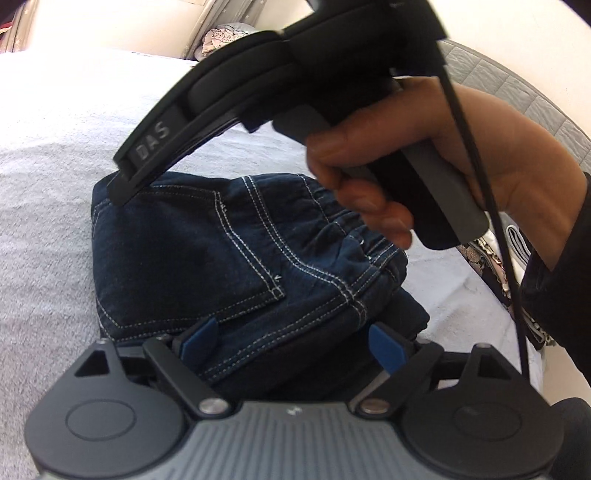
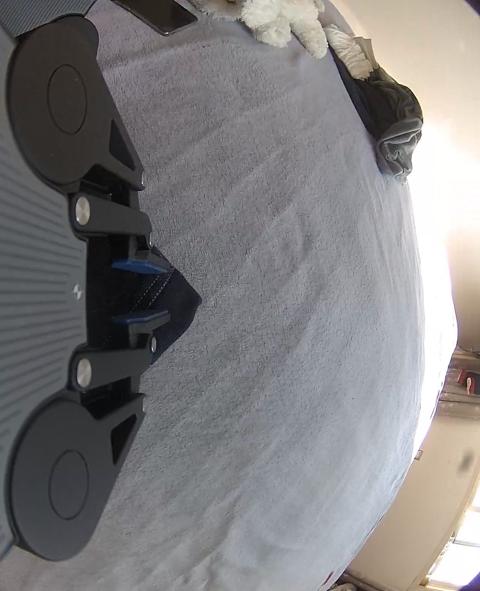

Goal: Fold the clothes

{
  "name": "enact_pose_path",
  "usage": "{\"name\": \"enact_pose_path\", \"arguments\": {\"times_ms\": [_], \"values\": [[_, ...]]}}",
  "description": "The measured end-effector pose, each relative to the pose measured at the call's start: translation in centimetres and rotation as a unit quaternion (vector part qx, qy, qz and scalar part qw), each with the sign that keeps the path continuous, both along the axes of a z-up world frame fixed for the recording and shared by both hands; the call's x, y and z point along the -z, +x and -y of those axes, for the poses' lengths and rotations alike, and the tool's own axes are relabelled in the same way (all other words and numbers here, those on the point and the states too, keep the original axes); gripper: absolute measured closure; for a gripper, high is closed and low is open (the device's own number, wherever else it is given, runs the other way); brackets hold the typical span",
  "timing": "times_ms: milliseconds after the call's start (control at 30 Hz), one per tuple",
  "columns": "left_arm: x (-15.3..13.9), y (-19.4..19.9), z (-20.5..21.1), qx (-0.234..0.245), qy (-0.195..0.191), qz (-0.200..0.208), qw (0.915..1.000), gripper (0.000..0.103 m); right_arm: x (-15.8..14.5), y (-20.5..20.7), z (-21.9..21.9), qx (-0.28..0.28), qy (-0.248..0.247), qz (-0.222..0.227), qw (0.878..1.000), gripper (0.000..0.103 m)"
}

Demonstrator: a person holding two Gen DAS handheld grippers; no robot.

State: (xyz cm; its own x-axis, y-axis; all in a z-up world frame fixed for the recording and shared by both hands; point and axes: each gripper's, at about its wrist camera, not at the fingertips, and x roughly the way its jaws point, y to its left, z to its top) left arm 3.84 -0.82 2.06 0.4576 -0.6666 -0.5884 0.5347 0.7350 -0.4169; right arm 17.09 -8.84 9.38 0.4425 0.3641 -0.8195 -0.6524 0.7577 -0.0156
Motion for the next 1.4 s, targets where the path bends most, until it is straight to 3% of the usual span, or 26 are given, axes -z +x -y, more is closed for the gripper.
{"name": "enact_pose_path", "arguments": {"times_ms": [133,233,400,500,633,700,800,867,1033,1067,1200,1267,1400], "values": [[-0.2,-0.1,0.3,0.008,0.021,0.016,0.9996,0.014,2.4,2.0,-0.8,0.006,-0.002,-0.041,0.999,0.081],[-1.2,-0.1,0.0,0.022,0.059,0.027,0.9976,0.015,2.7,1.5,-0.5,0.006,0.002,-0.03,1.0,0.082],[-0.8,0.9,-2.4,0.001,0.025,0.007,0.9997,0.016,2.5,0.7,0.3,0.024,0.032,-0.011,0.999,0.083],[-0.4,0.5,-1.9,0.005,0.035,0.016,0.9992,0.016,0.5,0.3,1.1,0.043,0.037,-0.003,0.998,0.084],[-0.3,0.5,-1.3,0.017,0.031,0.017,0.9992,0.015,-1.5,-2.9,5.4,0.085,-0.012,0.034,0.996,0.08],[-0.2,0.6,-1.0,0.024,0.022,0.017,0.9993,0.015,-0.3,-4.6,8.7,0.114,-0.029,0.028,0.993,0.08],[-0.4,0.2,-0.6,0.036,0.019,0.021,0.999,0.015,1.9,-7.3,13.5,0.162,0.032,0.03,0.986,0.091],[-0.7,0.1,-0.2,0.039,0.03,0.025,0.9985,0.015,3.0,-8.9,15.9,0.189,0.066,0.036,0.979,0.092],[-1.6,0.6,-1.2,0.017,0.018,0.016,0.9996,0.017,0.9,-11.1,16.1,0.225,0.083,0.05,0.97,0.088],[-1.8,0.7,-1.6,0.008,0.011,0.016,0.9998,0.017,0.9,-11.7,16.4,0.228,0.088,0.049,0.968,0.081],[-2.3,0.7,-3.1,-0.036,-0.002,0.022,0.9991,0.017,2.3,-14.2,17.8,0.23,0.113,0.041,0.966,0.08],[-2.2,0.6,-3.1,-0.052,0.013,0.032,0.998,0.017,2.9,-14.0,18.4,0.239,0.131,0.036,0.961,0.081],[-1.2,-0.3,-0.6,-0.062,0.089,0.071,0.9915,0.016,2.6,-14.0,16.9,0.224,0.088,0.051,0.969,0.081]]}}
